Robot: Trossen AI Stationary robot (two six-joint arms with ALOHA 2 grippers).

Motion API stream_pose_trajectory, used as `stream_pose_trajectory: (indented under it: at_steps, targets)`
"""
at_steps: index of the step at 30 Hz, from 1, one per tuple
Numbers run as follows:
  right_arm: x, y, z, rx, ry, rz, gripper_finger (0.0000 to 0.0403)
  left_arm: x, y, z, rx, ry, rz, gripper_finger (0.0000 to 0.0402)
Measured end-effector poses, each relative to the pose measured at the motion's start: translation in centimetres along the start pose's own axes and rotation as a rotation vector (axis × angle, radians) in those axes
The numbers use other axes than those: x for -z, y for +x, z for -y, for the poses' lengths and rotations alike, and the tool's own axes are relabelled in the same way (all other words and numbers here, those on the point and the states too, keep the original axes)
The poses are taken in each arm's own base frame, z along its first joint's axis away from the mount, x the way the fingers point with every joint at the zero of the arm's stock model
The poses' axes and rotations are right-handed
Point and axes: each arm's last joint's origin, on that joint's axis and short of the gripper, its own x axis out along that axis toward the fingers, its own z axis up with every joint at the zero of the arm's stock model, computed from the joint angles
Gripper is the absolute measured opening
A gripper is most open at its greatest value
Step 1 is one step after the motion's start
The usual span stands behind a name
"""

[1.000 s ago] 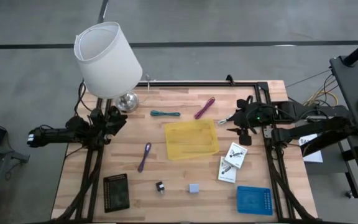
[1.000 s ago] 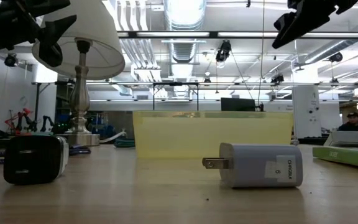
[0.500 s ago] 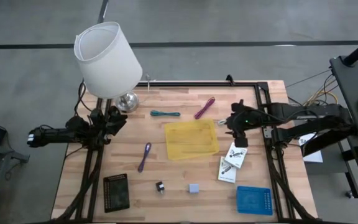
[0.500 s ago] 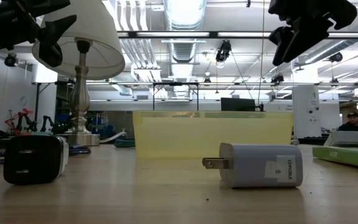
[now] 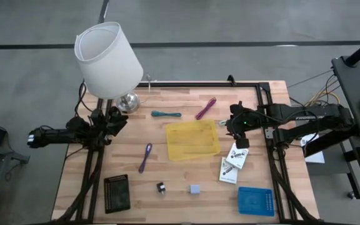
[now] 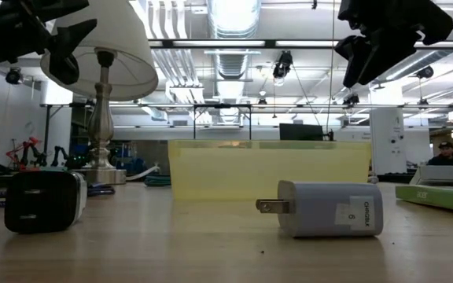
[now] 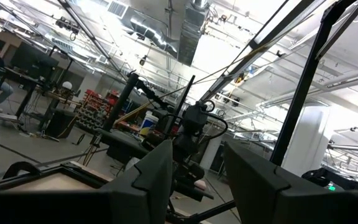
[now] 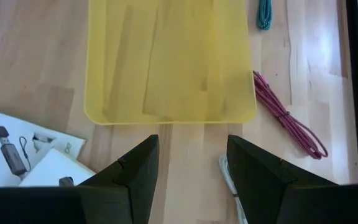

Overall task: Pick and place items into bin
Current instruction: Put the top card reader box into the blue bin

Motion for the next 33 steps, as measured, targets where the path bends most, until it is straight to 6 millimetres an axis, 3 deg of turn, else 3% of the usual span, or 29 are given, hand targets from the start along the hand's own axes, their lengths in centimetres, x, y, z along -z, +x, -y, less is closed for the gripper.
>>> stream_pose_trajectory:
  at_steps: [25,33]
  targets:
    - [1.5,1.5,-0.5,-0.039,-0.040,-0.064,0.0176,0.0,0.0,0.0,-0.001,0.001,-0.001,0.0130]
    - [1.8,1.9,-0.8,-0.092,-0.130,-0.053,0.0176,0.0,0.0,0.0,-0.001,0.001,-0.002,0.0130]
